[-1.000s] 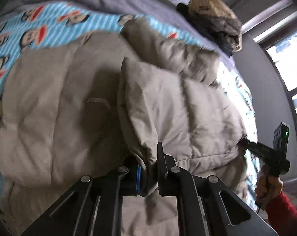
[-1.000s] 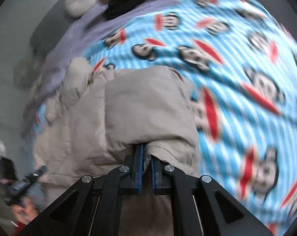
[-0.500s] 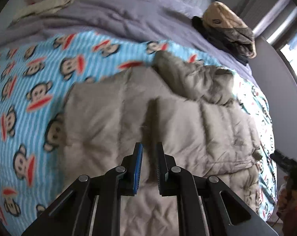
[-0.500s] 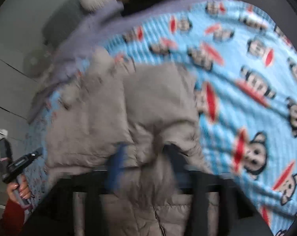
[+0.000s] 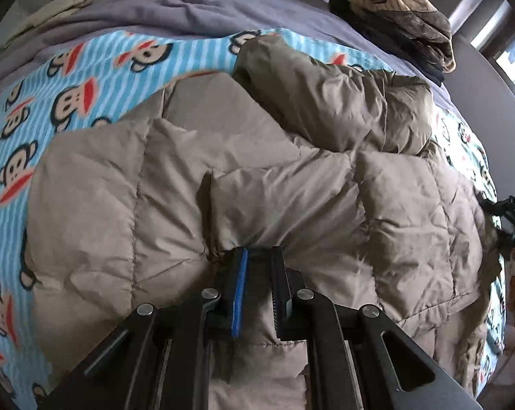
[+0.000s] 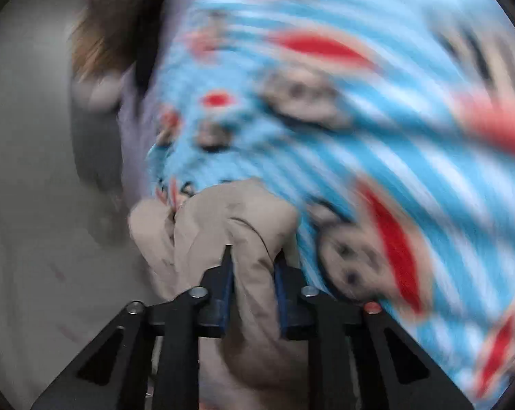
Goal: Fold large clothes
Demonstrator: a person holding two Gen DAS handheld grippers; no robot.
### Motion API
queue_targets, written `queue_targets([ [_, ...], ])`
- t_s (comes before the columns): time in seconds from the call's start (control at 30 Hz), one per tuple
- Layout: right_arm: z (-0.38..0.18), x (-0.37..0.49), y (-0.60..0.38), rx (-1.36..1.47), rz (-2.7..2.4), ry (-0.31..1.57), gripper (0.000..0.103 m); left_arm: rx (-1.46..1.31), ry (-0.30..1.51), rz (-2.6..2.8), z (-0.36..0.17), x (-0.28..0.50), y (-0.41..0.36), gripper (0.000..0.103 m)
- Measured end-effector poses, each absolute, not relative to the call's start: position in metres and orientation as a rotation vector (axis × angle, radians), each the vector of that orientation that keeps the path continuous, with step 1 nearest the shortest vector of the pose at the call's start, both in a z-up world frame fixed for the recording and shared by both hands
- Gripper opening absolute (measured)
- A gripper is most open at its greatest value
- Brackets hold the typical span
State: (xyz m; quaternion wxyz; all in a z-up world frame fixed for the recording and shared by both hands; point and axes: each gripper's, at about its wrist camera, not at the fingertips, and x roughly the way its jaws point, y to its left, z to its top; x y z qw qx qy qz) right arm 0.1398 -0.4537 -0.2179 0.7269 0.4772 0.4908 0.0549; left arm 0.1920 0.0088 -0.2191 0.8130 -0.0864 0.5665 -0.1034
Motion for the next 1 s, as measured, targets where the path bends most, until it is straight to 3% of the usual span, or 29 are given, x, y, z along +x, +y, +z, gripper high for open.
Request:
queue_targets([
  [0.13,-0.203,0.169,-0.428,0.545,-0.002,1.152,0.018,-0.194,1.211,-0.233,-0.226,0.194,0.002,0.014],
  [0.27,-0.199,0.163,-0.437,0.571,-0.109,1.137,0.018,-0.168,1.210,-0.220,-0.222,0.192,-0.003,0.014],
  [0.47,-0.140,0.094,-0.397,0.434,-0.018,1.038,0.018,-0.192,1.201,-0.219,-0.221,0.190,0.001,0.014],
  [0.63,-0.176,0.076,-0.380,0.342,-0.022,1.150,0.017,-0.165,1.178,-0.213,-0.224,0.186,-0.002,0.014],
  [0.77,-0.210,0.077,-0.393,0.423,-0.045,1.161,0.010,-0.140,1.158,-0.217,-0.230,0.184,-0.006,0.014],
  [0.93,-0.205,0.081,-0.386,0.378,-0.081,1.177,0.010,-0.126,1.175,-0.167,-0.214,0.181,-0.005,0.014],
  [1.0,-0.193,0.077,-0.387,0.381,-0.074,1.174,0.014,-0.128,1.174,-0.151,-0.201,0.172,-0.002,0.014],
])
